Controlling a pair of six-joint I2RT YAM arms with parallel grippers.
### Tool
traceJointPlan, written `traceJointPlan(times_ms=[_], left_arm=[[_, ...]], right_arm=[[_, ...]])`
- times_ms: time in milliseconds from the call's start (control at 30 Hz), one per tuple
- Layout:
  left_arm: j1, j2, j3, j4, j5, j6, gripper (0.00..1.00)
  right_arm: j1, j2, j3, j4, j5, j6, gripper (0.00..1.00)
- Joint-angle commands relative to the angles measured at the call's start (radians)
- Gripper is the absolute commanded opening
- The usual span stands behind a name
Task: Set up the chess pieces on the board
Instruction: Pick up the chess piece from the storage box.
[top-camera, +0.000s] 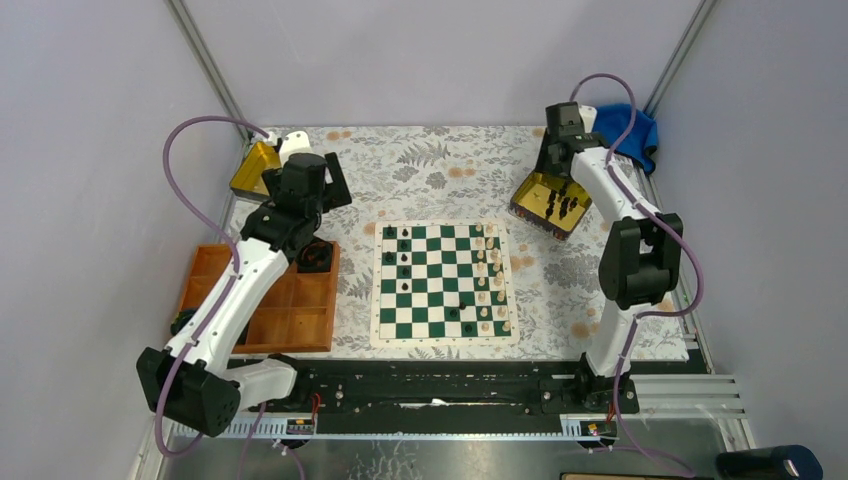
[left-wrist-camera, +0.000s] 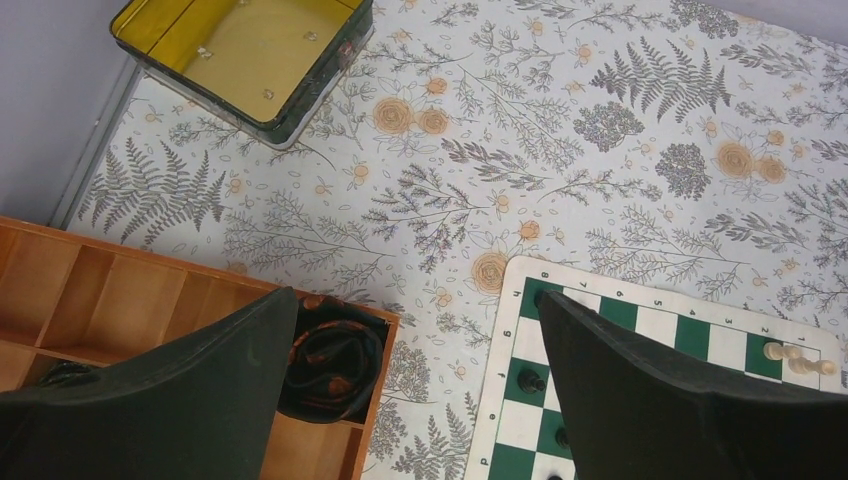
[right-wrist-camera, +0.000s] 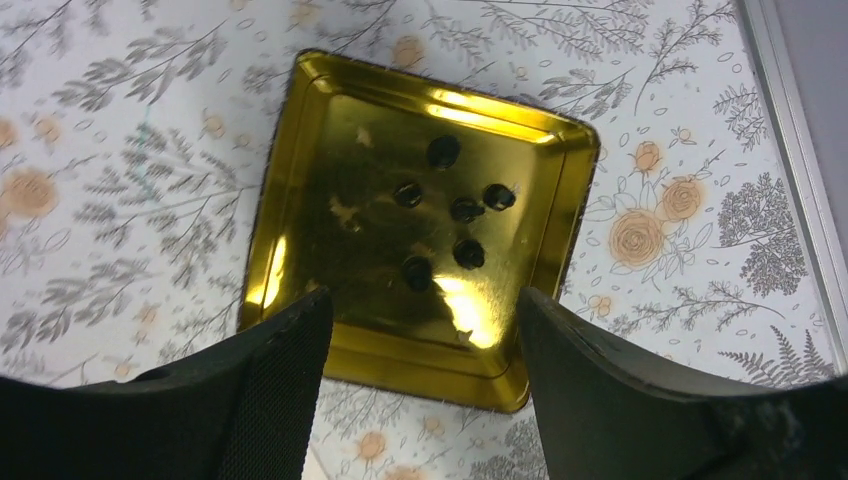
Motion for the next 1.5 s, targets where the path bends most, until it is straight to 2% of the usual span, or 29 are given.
traceJointPlan(times_ms=[0,467,1100,1467], left_arm=[[0.006,0.014,0.029,0.069,-0.002,0.007,0.99],[0.008,0.058,0.040,0.069,0.012,-0.017,0.99],[0.008,0.126,0.062,0.072,0.010,-0.028,0.99],[0.008,0.141,0.064,0.076,0.007,-0.027,0.99]], right_arm=[[-0.036,0.071,0.044,0.041,-0.039,0.027,0.73],[-0.080,0.243,0.129,0.048,-0.137,0.018,0.58],[-0.104,0.384,0.263,0.030,-0.165,0.017,0.54],[-0.109,0.377,0.241,0.026,-0.175,0.015,0.46]])
